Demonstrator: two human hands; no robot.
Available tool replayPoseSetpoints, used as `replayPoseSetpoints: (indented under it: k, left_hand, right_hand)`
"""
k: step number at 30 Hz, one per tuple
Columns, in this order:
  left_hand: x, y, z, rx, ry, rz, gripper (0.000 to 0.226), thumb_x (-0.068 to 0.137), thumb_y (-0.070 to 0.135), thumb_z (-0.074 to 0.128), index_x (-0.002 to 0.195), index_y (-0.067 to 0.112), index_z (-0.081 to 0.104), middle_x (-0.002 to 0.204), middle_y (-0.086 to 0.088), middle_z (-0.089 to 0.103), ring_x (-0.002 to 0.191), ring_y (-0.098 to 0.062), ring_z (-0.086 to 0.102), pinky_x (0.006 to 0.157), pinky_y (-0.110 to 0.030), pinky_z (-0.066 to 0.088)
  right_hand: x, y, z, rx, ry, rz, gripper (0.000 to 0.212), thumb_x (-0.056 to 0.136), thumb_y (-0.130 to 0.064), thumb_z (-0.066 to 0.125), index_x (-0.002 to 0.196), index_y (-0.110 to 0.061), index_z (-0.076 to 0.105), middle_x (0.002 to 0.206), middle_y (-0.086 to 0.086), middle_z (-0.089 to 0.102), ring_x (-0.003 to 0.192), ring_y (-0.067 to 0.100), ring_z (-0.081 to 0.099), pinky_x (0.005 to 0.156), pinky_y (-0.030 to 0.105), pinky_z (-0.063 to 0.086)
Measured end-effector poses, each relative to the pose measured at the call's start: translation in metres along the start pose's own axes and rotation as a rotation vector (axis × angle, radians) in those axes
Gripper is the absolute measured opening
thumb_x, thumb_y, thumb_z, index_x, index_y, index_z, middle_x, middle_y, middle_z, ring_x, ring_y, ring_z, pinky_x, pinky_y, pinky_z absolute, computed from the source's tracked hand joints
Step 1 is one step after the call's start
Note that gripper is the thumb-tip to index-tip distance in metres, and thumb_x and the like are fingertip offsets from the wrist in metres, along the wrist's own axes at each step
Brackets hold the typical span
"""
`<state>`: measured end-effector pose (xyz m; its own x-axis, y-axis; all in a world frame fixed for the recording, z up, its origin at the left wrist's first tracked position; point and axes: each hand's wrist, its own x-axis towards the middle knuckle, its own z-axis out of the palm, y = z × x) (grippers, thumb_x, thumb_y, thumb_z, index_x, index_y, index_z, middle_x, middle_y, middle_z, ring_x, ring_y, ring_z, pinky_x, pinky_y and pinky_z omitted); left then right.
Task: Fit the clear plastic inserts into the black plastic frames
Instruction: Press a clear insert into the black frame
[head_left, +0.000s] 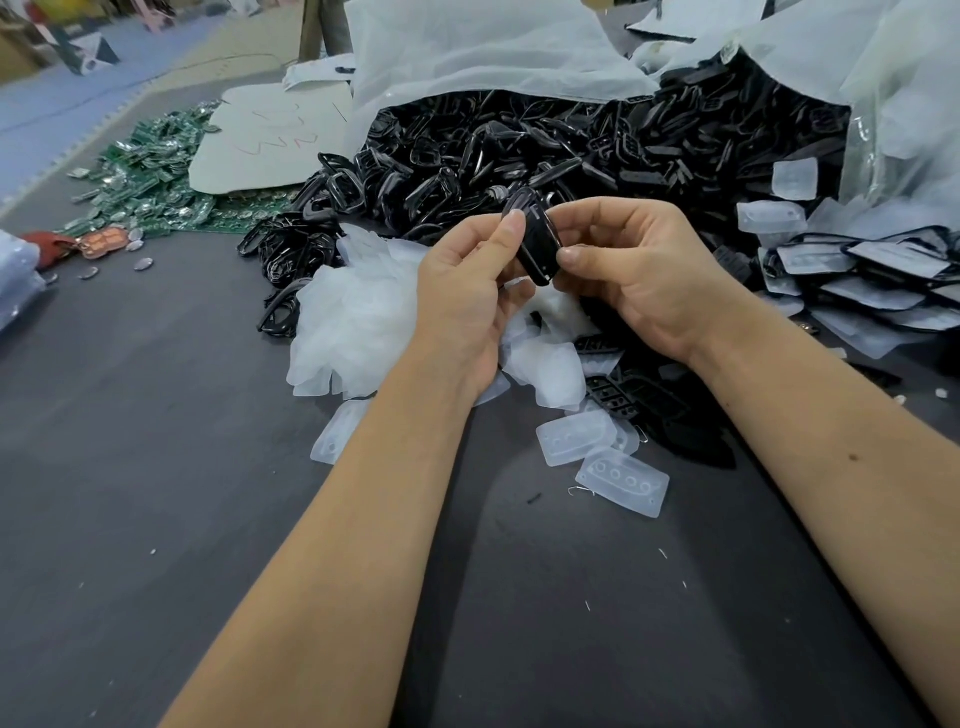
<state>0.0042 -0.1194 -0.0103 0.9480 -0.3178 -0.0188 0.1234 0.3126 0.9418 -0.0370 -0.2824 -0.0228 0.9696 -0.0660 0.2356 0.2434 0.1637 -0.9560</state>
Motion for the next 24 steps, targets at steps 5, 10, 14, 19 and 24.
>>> replayPoseSetpoints:
  k: [5, 10, 14, 19, 24]
  left_hand:
    - [0.001, -0.0014, -0.0008, -0.001, -0.012, -0.002, 0.017, 0.103, 0.012, 0.064, 0.087, 0.012, 0.072, 0.076, -0.001, 0.069, 0.06, -0.007, 0.059, 0.055, -0.02, 0.049]
    - [0.0016, -0.0021, -0.0018, -0.046, -0.001, 0.001, 0.009, 0.101, 0.007, 0.065, 0.105, 0.008, 0.073, 0.088, -0.005, 0.074, 0.07, -0.01, 0.067, 0.06, -0.021, 0.052]
    - [0.0024, -0.0025, -0.0014, -0.062, 0.021, 0.006, 0.012, 0.1, 0.005, 0.065, 0.108, 0.009, 0.074, 0.088, -0.004, 0.074, 0.071, -0.01, 0.065, 0.06, -0.02, 0.052]
    - [0.0034, -0.0015, -0.0012, -0.102, 0.035, -0.002, 0.015, 0.1, 0.002, 0.065, 0.112, 0.005, 0.073, 0.088, -0.006, 0.073, 0.068, -0.01, 0.06, 0.058, -0.018, 0.052]
    - [0.0034, -0.0017, -0.0004, -0.158, 0.046, -0.014, 0.014, 0.1, 0.003, 0.065, 0.112, 0.004, 0.073, 0.092, -0.008, 0.068, 0.073, -0.011, 0.059, 0.061, -0.018, 0.054]
  right_hand:
    - [0.0008, -0.0005, -0.0018, -0.003, -0.024, 0.0, 0.036, 0.092, 0.014, 0.06, 0.11, -0.013, 0.076, 0.088, -0.004, 0.075, 0.076, 0.009, 0.061, 0.062, 0.019, 0.046]
    - [0.0015, 0.0011, -0.003, 0.003, -0.015, -0.009, 0.039, 0.091, 0.017, 0.059, 0.113, -0.012, 0.075, 0.089, -0.001, 0.074, 0.072, 0.01, 0.059, 0.056, 0.019, 0.04]
    - [0.0024, 0.0021, -0.005, 0.002, 0.004, -0.003, 0.037, 0.091, 0.016, 0.061, 0.115, -0.01, 0.074, 0.093, 0.006, 0.075, 0.078, 0.018, 0.058, 0.057, 0.02, 0.039]
    - [0.0018, 0.0017, -0.0057, 0.017, 0.001, 0.005, 0.036, 0.09, 0.011, 0.064, 0.117, -0.01, 0.073, 0.096, 0.01, 0.077, 0.078, 0.016, 0.063, 0.059, 0.02, 0.043]
    - [0.0019, 0.0022, -0.0045, 0.007, 0.078, 0.015, 0.028, 0.09, 0.006, 0.07, 0.112, -0.011, 0.075, 0.101, 0.009, 0.079, 0.086, 0.017, 0.071, 0.07, 0.022, 0.055]
